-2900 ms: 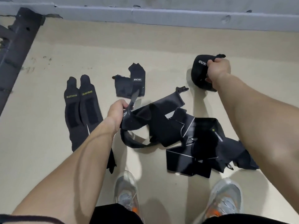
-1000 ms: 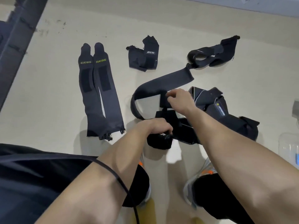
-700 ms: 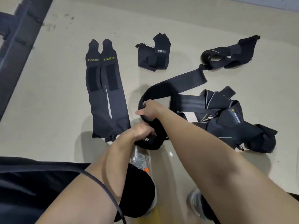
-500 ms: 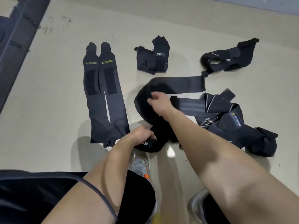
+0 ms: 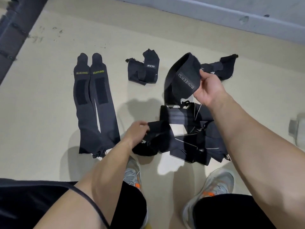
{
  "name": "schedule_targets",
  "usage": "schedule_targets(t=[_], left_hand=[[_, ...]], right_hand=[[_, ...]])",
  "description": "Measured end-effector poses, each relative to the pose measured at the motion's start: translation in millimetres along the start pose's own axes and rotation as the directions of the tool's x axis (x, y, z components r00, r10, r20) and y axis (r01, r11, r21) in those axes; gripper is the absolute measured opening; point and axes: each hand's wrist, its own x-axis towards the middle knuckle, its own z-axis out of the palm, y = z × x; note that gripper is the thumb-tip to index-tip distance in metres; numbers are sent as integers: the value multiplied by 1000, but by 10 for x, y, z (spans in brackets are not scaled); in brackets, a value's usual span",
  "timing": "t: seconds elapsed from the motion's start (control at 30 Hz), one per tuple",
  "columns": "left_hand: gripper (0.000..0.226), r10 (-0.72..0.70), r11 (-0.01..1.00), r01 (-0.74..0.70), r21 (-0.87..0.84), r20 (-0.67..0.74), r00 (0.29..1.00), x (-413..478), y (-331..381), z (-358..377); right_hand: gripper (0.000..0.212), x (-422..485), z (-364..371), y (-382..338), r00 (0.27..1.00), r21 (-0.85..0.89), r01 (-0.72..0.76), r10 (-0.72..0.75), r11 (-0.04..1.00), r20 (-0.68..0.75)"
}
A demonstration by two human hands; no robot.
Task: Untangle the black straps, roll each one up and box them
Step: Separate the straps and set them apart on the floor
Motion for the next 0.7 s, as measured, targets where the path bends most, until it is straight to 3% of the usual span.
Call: schedule_targets(t=[0.07,0.17,0.23,0.33,0.4,0.47,0.57,0.63,0.7], left_hand=[[45,120,992,-122,-20,-80,990,18,179,55],[60,284,958,-287,-23,-80,955,-6,555,151],[64,341,925,-343,-161,-41,939,-48,790,195],[44,403,817,-305,-490,106,909,-106,1057,195],[20,425,792,-301,-532,124,897,-161,1145,194],[6,406,809,-306,-502,99,908,-193,1153,197],[5,317,816,-261,-516,22,948,-118,1041,132],[9,180,801,-235,-550,-153,972,-10,914,50],[31,-14,844,-169,-508,-336,942,56,770,-34]], right_hand=[[32,-55,-5,-45,1000,20,12,-12,1000,3],[32,-113,0,-79,1000,22,15,-15,1000,6],[31,-119,1,-89,1000,3,5,-5,1000,3],[30,-134,12,-112,999,-72,-22,24,997,24],[30,-143,25,-123,998,-137,-46,50,990,28],[31,-135,39,-130,999,-158,-46,49,986,13],[26,-51,35,-146,1000,-206,-10,12,979,8],[21,11,34,-137,1000,-455,-8,-1,890,-19],[21,27,34,-103,996,-681,-27,-38,732,-80]])
